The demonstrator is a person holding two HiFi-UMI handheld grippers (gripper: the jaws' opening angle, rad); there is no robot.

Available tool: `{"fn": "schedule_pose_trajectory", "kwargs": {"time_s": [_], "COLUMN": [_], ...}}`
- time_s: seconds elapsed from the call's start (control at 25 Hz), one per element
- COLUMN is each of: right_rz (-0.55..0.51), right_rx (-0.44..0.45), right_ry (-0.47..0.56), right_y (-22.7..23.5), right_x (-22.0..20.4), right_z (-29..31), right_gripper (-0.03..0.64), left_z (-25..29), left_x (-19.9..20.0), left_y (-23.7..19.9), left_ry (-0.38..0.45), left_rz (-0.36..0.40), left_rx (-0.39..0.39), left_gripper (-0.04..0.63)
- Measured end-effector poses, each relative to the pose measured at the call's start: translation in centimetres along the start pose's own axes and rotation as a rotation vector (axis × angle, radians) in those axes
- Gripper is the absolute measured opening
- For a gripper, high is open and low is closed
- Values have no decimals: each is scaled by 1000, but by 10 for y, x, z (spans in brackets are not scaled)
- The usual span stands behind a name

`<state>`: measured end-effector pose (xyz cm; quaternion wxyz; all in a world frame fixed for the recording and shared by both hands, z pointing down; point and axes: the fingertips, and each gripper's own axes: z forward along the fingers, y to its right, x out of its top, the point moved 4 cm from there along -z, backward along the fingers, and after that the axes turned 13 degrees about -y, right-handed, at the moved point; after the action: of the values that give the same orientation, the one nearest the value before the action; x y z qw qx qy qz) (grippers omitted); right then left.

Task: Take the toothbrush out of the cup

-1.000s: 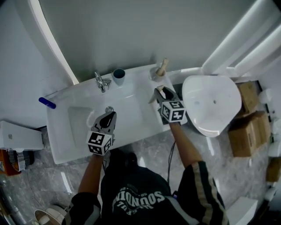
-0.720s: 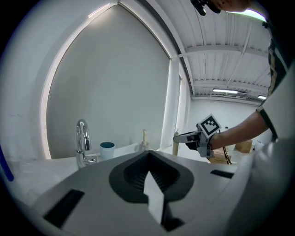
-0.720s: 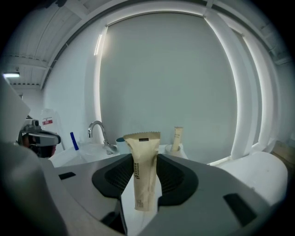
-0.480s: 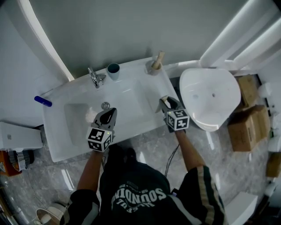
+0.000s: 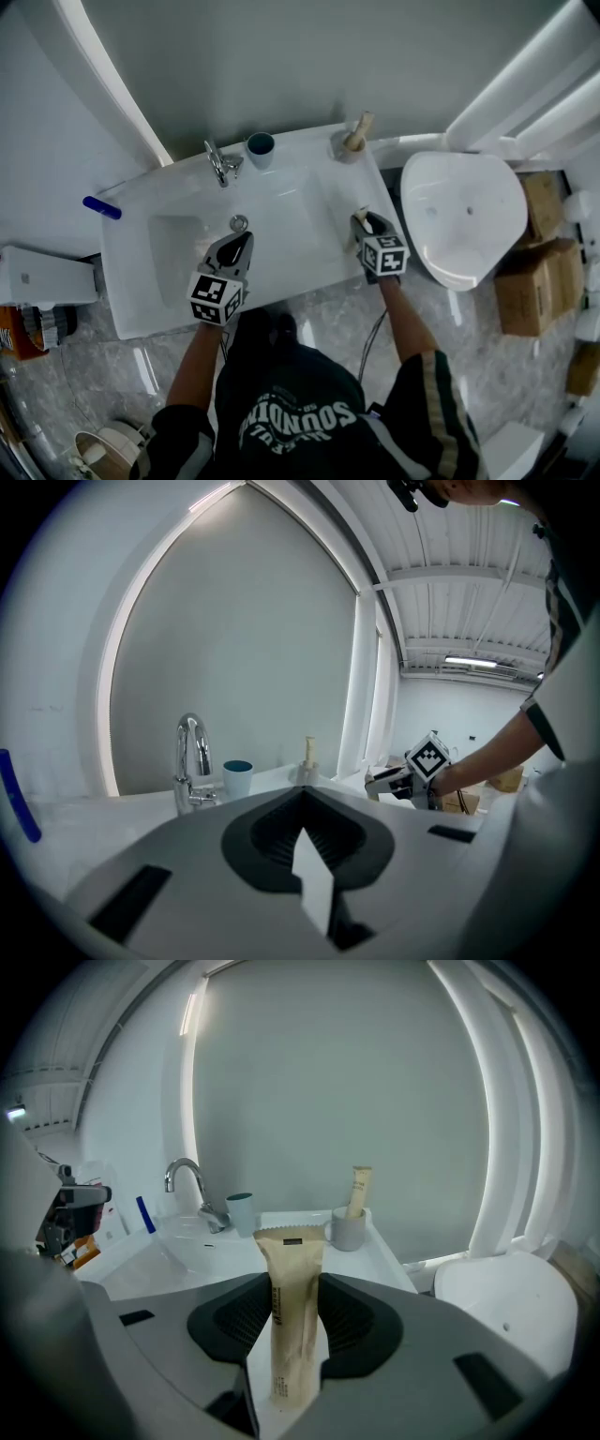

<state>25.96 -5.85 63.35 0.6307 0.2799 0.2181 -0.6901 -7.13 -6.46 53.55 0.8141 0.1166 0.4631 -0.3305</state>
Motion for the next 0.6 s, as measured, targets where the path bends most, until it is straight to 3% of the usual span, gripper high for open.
{"fn": "schedule_pose_trajectory", "kwargs": {"time_s": [0.6], "right_rz": [46], "right_rx": [-68], "right_ry": [-230], "right_y": [14], "right_x": [-4], "right_z": [82], "right_gripper": [149], "left_z": [-5], "left_x": [-15], "left_y": [-47], "left_ry": [-43], "left_rz": [-62], "left_rx": [51], "left_gripper": [-2]}}
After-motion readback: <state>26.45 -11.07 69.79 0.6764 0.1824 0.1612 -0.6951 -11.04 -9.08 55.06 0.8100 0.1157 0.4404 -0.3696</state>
